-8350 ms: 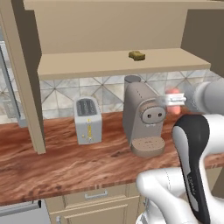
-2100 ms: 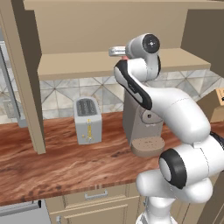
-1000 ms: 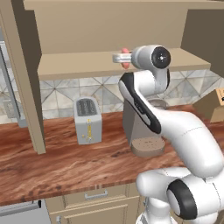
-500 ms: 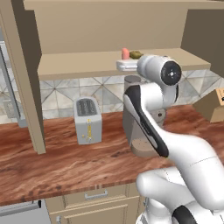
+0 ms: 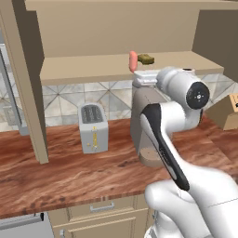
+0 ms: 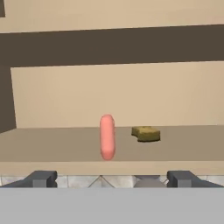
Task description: Pick up the bar soap and sponge from the sink, and place them back in the cabinet, and close the cabinet doors.
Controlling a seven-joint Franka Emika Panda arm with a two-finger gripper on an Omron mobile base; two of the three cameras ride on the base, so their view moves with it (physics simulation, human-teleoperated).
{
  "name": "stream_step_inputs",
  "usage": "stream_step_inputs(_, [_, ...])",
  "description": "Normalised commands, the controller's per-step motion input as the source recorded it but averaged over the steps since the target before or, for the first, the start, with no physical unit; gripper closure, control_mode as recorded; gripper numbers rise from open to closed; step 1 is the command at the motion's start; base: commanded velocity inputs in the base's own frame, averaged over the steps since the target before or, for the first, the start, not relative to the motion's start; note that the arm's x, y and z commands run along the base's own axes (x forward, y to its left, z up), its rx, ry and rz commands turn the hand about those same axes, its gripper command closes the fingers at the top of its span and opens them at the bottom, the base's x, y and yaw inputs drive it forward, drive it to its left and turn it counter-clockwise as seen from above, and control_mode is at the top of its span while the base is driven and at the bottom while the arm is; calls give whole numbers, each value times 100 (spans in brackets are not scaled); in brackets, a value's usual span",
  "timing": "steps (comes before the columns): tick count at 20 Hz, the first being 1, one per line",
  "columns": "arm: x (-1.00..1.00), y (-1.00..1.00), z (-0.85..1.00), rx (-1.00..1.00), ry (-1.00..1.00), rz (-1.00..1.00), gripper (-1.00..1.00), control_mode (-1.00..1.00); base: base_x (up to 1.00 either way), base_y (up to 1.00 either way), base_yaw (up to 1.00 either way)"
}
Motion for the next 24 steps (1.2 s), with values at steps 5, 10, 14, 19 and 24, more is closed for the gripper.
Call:
stream_step_inputs(5, [-42,-17,0,0,-3,0,-100,-100,0,0,0])
stream_step_inputs(10, [-42,-6,0,0,-1,0,-100,-100,0,0,0])
stream_step_inputs(14, [-33,0,4,0,0,0,-100,-100,0,0,0])
stream_step_inputs(19, [-40,0,7,0,0,0,-100,-100,0,0,0])
stream_step_inputs(24, [-31,0,16,0,0,0,-100,-100,0,0,0])
